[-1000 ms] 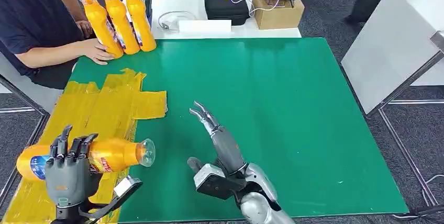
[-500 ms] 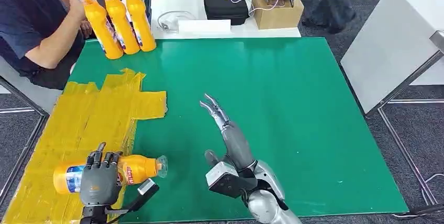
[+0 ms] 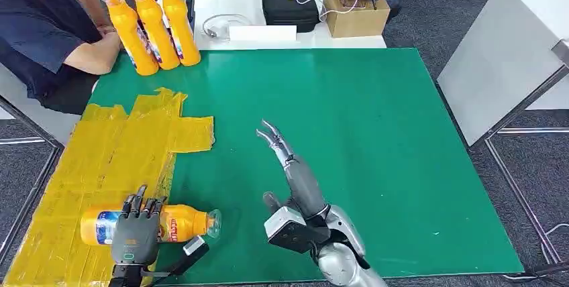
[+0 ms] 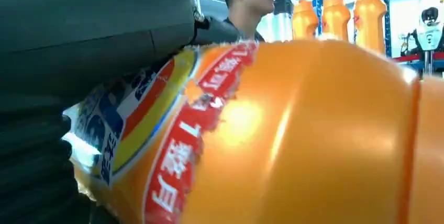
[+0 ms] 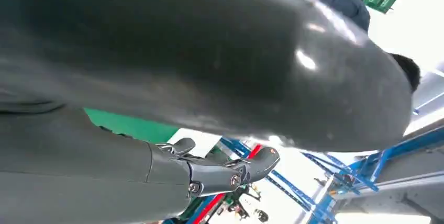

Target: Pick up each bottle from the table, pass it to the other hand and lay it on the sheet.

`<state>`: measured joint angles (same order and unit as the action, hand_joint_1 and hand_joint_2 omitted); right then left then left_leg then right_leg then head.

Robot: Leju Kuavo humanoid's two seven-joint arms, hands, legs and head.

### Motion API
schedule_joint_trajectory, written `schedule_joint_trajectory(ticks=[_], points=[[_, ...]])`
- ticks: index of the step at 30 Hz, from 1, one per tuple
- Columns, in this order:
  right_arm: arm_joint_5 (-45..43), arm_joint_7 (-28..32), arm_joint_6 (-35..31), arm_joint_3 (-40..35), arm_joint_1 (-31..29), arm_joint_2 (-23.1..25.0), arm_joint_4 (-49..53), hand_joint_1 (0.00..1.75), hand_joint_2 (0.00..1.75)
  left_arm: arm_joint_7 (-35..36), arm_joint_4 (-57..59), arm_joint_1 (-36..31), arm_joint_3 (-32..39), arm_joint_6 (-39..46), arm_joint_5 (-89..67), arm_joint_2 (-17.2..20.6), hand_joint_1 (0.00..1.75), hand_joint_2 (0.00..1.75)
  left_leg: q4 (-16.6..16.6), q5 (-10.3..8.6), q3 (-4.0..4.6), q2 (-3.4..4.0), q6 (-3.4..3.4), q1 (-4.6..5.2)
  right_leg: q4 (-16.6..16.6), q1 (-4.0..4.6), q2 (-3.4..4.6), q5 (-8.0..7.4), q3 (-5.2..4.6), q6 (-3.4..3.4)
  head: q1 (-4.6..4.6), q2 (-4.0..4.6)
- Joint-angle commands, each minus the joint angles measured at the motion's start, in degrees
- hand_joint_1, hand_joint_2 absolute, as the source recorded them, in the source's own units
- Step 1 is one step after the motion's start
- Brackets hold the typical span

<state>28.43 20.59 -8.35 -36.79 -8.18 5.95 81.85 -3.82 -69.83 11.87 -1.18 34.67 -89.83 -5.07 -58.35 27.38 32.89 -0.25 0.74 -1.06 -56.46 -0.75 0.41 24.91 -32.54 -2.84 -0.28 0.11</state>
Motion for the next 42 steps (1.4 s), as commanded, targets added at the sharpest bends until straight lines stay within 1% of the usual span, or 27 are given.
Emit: schedule_joint_trajectory(ticks=[1, 3, 6, 10, 12, 17, 19, 22, 30, 31, 32, 33, 34, 35, 36, 37, 38, 39, 40, 42], points=[[0.11, 0.08, 0.78, 1.27, -1.75, -0.39, -1.75, 0.00, 0.00, -5.34, 2.56, -0.39, 0.67, -1.60, 0.63, -0.36, 0.00, 0.00, 0.05, -0.02, -0.12, 0.06, 0.04, 0.03, 0.03, 0.00, 0.01, -0.03, 0.10, 0.09, 0.00, 0.00], [0.23, 0.08, 1.02, 1.19, -1.84, -0.40, -1.81, 0.00, 0.00, -5.79, 1.75, -0.24, 1.26, -1.87, 0.29, -0.76, 0.00, 0.00, 0.06, -0.02, -0.14, 0.04, 0.05, 0.03, 0.04, -0.01, -0.01, -0.03, 0.13, 0.10, 0.00, 0.00], [0.26, 0.09, 1.14, 1.14, -1.88, -0.30, -2.01, 0.00, 0.00, -6.68, 0.54, 0.25, 2.40, 0.37, 0.66, -1.52, 0.00, 0.00, 0.03, 0.00, -0.12, 0.09, 0.04, 0.01, 0.02, 0.00, 0.05, -0.02, 0.12, 0.08, 0.00, 0.00], [0.21, 0.12, 1.09, 1.20, -1.76, -0.25, -2.22, 0.00, 0.00, -6.93, -0.97, 0.65, 3.23, 1.11, 0.53, -1.98, 0.00, 0.00, 0.02, 0.00, -0.09, 0.05, 0.03, -0.01, 0.03, 0.01, 0.01, -0.02, 0.11, 0.09, 0.00, 0.00], [0.15, 0.12, 1.10, 1.21, -1.42, -0.21, -2.21, 0.00, 0.00, -7.55, -2.54, 0.81, 5.93, 5.30, 0.18, -3.86, 0.00, 0.00, 0.02, 0.00, -0.10, 0.03, 0.04, 0.00, 0.02, 0.01, -0.02, -0.01, 0.11, 0.10, -0.02, 0.00], [0.50, 0.19, 0.73, 1.08, -0.40, -0.44, -1.93, 0.00, 0.00, -13.14, -11.60, 2.31, 10.40, 5.33, 3.46, -7.51, 0.00, 0.00, -0.03, 0.01, -0.04, 0.01, 0.03, -0.03, -0.01, 0.04, -0.04, 0.00, 0.06, 0.09, 0.00, 0.00], [0.51, 0.19, 0.70, 1.15, -0.20, -0.50, -1.94, 0.00, 0.00, -13.17, -10.61, 1.94, 11.41, 5.33, 1.77, -7.95, 0.00, 0.00, -0.02, 0.01, -0.07, 0.03, 0.04, -0.03, 0.01, 0.06, -0.03, -0.01, 0.09, 0.11, 0.00, 0.00], [0.54, 0.21, 0.67, 1.15, -0.11, -0.42, -2.02, 0.00, 0.00, -13.55, -13.00, 2.16, 12.43, 5.33, 1.47, -8.96, 0.00, 0.00, 0.01, 0.00, -0.10, 0.04, 0.04, -0.02, 0.03, 0.04, -0.03, -0.02, 0.11, 0.10, 0.00, 0.00], [0.54, 0.21, 0.67, 1.15, -0.11, -0.42, -2.02, 0.00, 0.00, -13.55, -13.00, 2.16, 12.43, 5.33, 1.47, -8.96, 0.00, 0.00, 0.04, 0.00, -0.13, 0.05, 0.04, 0.00, 0.04, 0.02, -0.01, -0.01, 0.12, 0.10, 0.00, 0.00], [0.54, 0.21, 0.66, 1.13, -0.09, -0.37, -2.01, 0.00, 0.00, -13.80, -14.55, 2.23, 12.91, 5.33, 2.15, -9.38, 0.00, 0.00, 0.03, 0.00, -0.10, 0.02, 0.03, -0.02, 0.04, 0.04, -0.02, -0.01, 0.11, 0.08, -0.02, 0.00], [0.59, 0.23, 0.61, 1.14, 0.04, -0.38, -1.95, 0.00, 0.00, -14.64, -16.17, 2.33, 13.47, 5.33, 3.58, -10.02, 0.00, 0.00, 0.00, -0.01, -0.03, 0.01, 0.02, -0.01, 0.02, 0.02, -0.02, -0.01, 0.04, 0.05, 0.00, 0.00], [0.96, 0.33, 0.13, 1.29, 0.66, -0.33, -1.68, 0.00, 0.00, -20.29, -19.28, 2.12, 16.45, 5.33, 10.07, -13.02, 0.00, 0.00, 0.02, 0.01, -0.11, 0.04, 0.03, -0.01, 0.02, 0.03, -0.02, 0.00, 0.10, 0.10, -0.02, 0.00], [1.45, 0.68, -0.79, 1.77, 1.91, -0.06, -1.07, 0.00, 0.00, -28.14, -17.80, 1.78, 17.54, 5.33, 23.23, -14.93, 0.00, 0.00, -0.03, 0.01, -0.03, 0.01, 0.03, -0.03, -0.01, 0.05, -0.04, 0.00, 0.06, 0.08, 0.00, 0.00], [3.42, 1.76, -2.71, 2.34, 3.72, 0.47, 0.09, 0.00, 0.00, -32.02, -18.24, 2.19, 14.92, 4.26, 36.96, -14.93, 0.00, 0.00, -0.06, 0.03, -0.04, -0.01, 0.05, -0.06, 0.01, 0.09, -0.07, 0.01, 0.10, 0.08, -0.02, 0.00], [5.42, 2.41, -4.41, 2.73, 5.21, 1.07, 1.17, 0.00, 0.00, -32.09, -20.98, 2.86, 13.75, -0.04, 42.91, -14.79, 0.00, 0.00, 0.00, 0.00, -0.06, -0.07, 0.05, -0.01, 0.03, 0.03, -0.12, 0.02, 0.11, 0.06, 0.00, 0.00], [8.16, 3.59, -7.15, 3.33, 6.72, 2.04, 2.68, 0.00, 0.00, -34.30, -24.46, 3.62, 10.97, -11.49, 53.16, -14.27, 0.00, 0.00, -0.01, 0.00, -0.03, -0.11, 0.03, -0.01, 0.01, 0.02, -0.15, 0.04, 0.09, 0.05, -0.02, 0.00], [9.05, 4.25, -8.39, 3.51, 7.79, 2.78, 4.06, 0.00, 0.00, -34.99, -27.02, 4.19, 10.65, -16.43, 57.97, -14.62, 0.00, 0.00, 0.00, 0.02, -0.07, -0.14, 0.04, 0.00, 0.01, 0.02, -0.19, 0.06, 0.13, 0.08, -0.02, 0.00], [9.74, 5.11, -10.09, 3.77, 8.96, 3.98, 5.64, 0.00, 0.00, -36.11, -29.91, 5.27, 8.47, -23.21, 63.37, -14.50, 0.00, 0.00, -0.08, 0.04, 0.02, -0.14, 0.03, -0.03, -0.05, 0.03, -0.19, 0.08, 0.04, 0.08, 0.00, 0.00], [9.54, 5.44, -10.28, 3.81, 9.18, 4.28, 5.94, 0.00, 0.00, -36.18, -30.61, 5.60, 7.37, -26.17, 64.85, -14.20, 0.00, 0.00, -0.11, 0.03, 0.12, -0.10, 0.01, -0.06, -0.07, 0.06, -0.13, 0.04, -0.07, 0.07, -0.02, 0.00], [8.99, 5.82, -8.08, 2.57, 9.43, 4.39, 5.82, 0.00, 0.00, -35.92, -32.88, 7.66, 2.74, -33.11, 66.56, -14.53, 0.00, 0.00, -0.11, 0.07, 0.04, -0.04, 0.02, -0.03, -0.10, 0.05, -0.10, 0.08, -0.04, 0.11, 0.00, 0.00]])
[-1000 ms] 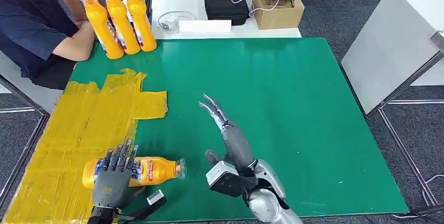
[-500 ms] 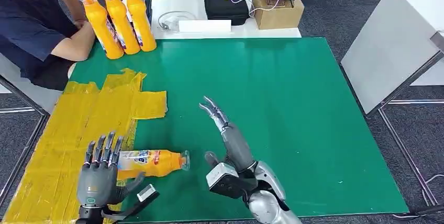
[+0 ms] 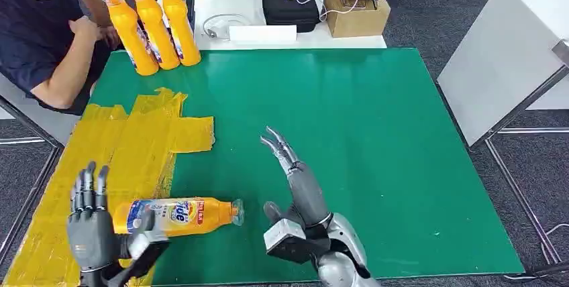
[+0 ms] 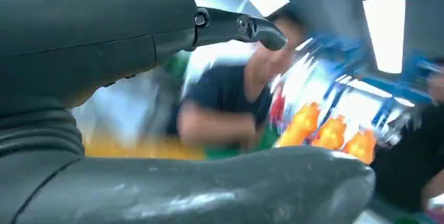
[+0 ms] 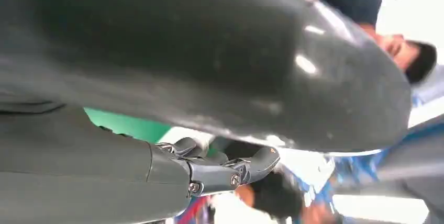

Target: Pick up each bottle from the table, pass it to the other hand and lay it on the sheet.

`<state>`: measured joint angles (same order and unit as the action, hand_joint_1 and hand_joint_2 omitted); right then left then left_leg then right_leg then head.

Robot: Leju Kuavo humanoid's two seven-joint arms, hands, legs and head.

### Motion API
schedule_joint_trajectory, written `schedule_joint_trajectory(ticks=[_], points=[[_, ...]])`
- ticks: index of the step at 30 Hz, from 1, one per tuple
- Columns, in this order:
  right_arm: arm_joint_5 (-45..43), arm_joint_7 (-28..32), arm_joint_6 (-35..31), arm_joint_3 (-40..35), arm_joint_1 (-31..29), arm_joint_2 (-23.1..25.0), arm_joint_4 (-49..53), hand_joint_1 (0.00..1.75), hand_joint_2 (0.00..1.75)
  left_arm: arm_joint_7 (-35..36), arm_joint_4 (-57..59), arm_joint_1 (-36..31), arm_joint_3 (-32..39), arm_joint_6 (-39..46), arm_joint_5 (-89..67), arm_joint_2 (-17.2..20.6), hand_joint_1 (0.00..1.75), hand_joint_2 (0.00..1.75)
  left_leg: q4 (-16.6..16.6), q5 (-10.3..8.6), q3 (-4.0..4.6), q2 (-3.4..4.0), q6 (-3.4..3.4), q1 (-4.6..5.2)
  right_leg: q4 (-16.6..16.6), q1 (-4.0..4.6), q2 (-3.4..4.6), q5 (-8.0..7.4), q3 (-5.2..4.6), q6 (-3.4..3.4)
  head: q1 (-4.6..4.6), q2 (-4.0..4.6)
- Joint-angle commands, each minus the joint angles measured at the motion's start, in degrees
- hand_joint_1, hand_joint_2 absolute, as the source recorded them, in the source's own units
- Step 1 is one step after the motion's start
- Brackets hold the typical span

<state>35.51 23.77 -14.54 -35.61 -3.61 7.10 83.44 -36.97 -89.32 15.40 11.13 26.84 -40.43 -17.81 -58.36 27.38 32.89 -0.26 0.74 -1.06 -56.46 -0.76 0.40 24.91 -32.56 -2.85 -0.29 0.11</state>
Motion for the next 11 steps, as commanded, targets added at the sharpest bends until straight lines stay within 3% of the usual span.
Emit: schedule_joint_trajectory(ticks=[1, 5, 9, 11], points=[[0.37, 3.35, 0.01, 1.10, 4.89, 3.56, 3.17, 0.00, 0.00, -2.36, -13.27, 4.64, -11.75, -27.18, 17.68, -1.53, 0.00, 0.00, -0.06, 0.04, 0.03, -0.07, 0.03, -0.01, -0.06, 0.03, -0.12, 0.06, 0.01, 0.08, 0.00, 0.00], [4.27, 4.48, -3.37, -0.31, 4.55, 6.04, -1.67, 0.00, 0.00, -0.18, -9.62, 4.56, -20.92, -28.65, 16.07, -1.51, 0.00, 0.00, 0.01, -0.01, -0.03, -0.01, 0.03, 0.01, 0.02, 0.00, -0.06, 0.00, 0.04, 0.06, 0.00, 0.00], [4.16, 4.34, -4.30, -1.03, 3.34, 6.39, -3.39, 0.00, 0.00, -1.25, -5.80, 2.61, -29.65, -21.00, 18.85, 1.68, 0.00, 0.00, 0.09, -0.07, -0.12, -0.19, 0.04, 0.03, 0.09, -0.02, -0.24, 0.00, 0.18, 0.09, -0.04, 0.00], [4.02, 4.23, -4.58, -0.84, 3.75, 6.28, -3.43, 0.00, 0.00, -1.39, -6.92, 2.63, -29.84, -20.15, 20.75, 2.31, 0.00, 0.00, 0.12, -0.06, -0.14, -0.09, 0.03, 0.05, 0.09, -0.03, -0.12, -0.03, 0.18, 0.11, -0.04, 0.00]])
